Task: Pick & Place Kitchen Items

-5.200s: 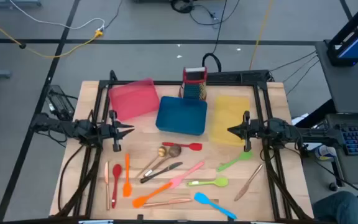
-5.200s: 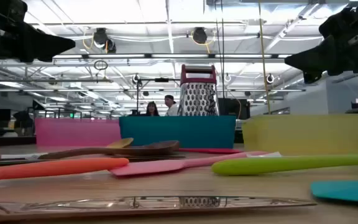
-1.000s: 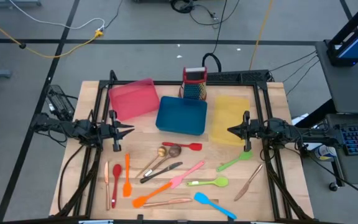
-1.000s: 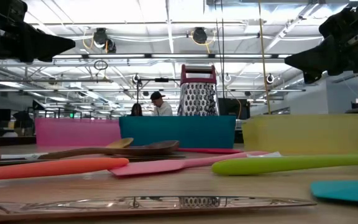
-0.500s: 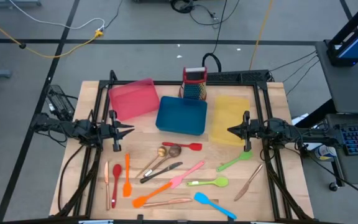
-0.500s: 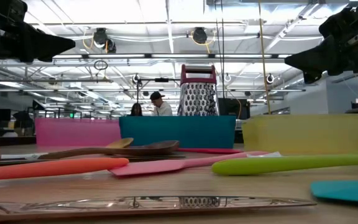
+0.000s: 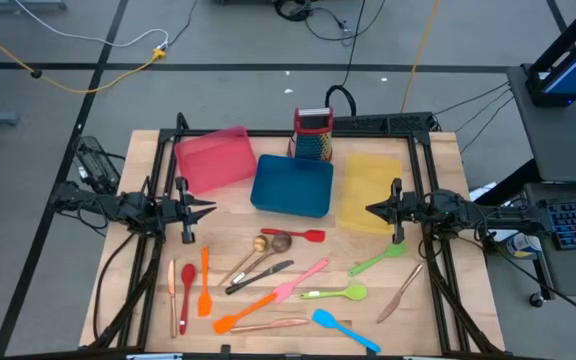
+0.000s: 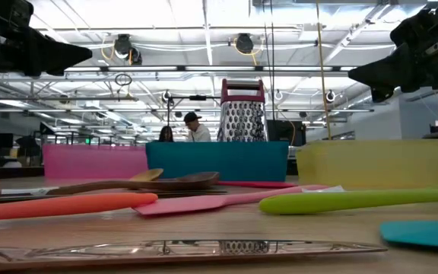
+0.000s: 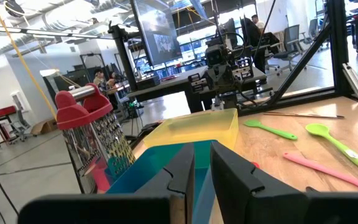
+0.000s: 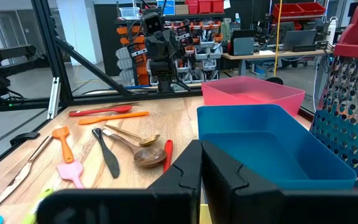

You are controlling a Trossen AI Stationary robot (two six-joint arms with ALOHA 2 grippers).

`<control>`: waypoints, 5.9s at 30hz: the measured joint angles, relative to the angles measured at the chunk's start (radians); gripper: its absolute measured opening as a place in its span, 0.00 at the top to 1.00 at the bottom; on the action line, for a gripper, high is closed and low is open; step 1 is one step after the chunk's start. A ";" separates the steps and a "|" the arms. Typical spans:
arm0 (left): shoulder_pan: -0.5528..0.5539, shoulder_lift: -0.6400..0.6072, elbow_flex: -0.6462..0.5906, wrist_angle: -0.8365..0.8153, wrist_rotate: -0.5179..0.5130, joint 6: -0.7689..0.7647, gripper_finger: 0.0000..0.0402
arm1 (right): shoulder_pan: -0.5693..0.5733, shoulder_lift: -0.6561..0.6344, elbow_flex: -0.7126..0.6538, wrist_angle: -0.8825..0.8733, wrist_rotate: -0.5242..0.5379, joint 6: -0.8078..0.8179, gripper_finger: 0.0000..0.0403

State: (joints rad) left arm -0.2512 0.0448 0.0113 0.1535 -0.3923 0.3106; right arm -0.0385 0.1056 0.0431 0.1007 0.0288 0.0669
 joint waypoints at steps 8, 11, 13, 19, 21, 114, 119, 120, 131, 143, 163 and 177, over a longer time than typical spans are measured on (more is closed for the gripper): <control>0.000 0.000 0.000 0.000 0.000 0.000 0.86 | 0.000 0.000 0.000 0.000 0.000 0.000 0.99; 0.000 0.000 0.000 0.000 0.000 0.000 0.86 | 0.000 0.000 0.000 0.000 0.000 0.000 0.99; 0.000 0.000 0.000 0.000 0.000 0.000 0.86 | 0.000 0.000 0.000 0.000 0.000 0.000 0.99; 0.000 0.000 0.000 0.000 0.000 0.000 0.86 | 0.001 0.000 0.000 0.000 -0.006 0.112 0.99; 0.000 0.000 0.000 0.000 0.000 0.000 0.86 | 0.001 0.000 0.000 0.000 -0.004 0.179 0.99; -0.060 1.016 0.740 -0.438 -0.071 -0.758 0.67 | 0.001 0.432 0.000 0.697 -0.109 -0.247 0.73; -0.101 1.074 0.740 -0.509 -0.025 -0.983 0.67 | 0.001 0.432 0.000 0.696 -0.109 -0.247 0.72; -0.109 1.084 0.740 -0.524 -0.017 -1.027 0.67 | 0.001 0.433 0.000 0.696 -0.109 -0.247 0.73; -0.179 1.197 0.740 -0.708 0.256 -1.572 0.67 | 0.001 0.432 0.000 0.677 -0.109 -0.225 0.73; -0.210 1.314 0.739 -0.908 0.365 -1.872 0.67 | 0.001 0.433 0.000 0.655 -0.109 -0.238 0.73; -0.239 1.409 0.730 -1.042 0.467 -2.158 0.67 | 0.001 0.439 0.000 0.603 -0.109 -0.244 0.72; -0.243 1.409 0.718 -1.022 0.427 -2.204 0.67 | 0.001 0.440 0.000 0.601 -0.109 -0.245 0.73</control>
State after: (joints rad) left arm -0.4942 1.4540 0.7288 -0.8680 0.0344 -1.8933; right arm -0.0380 0.5453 0.0430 0.7021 -0.0799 -0.1776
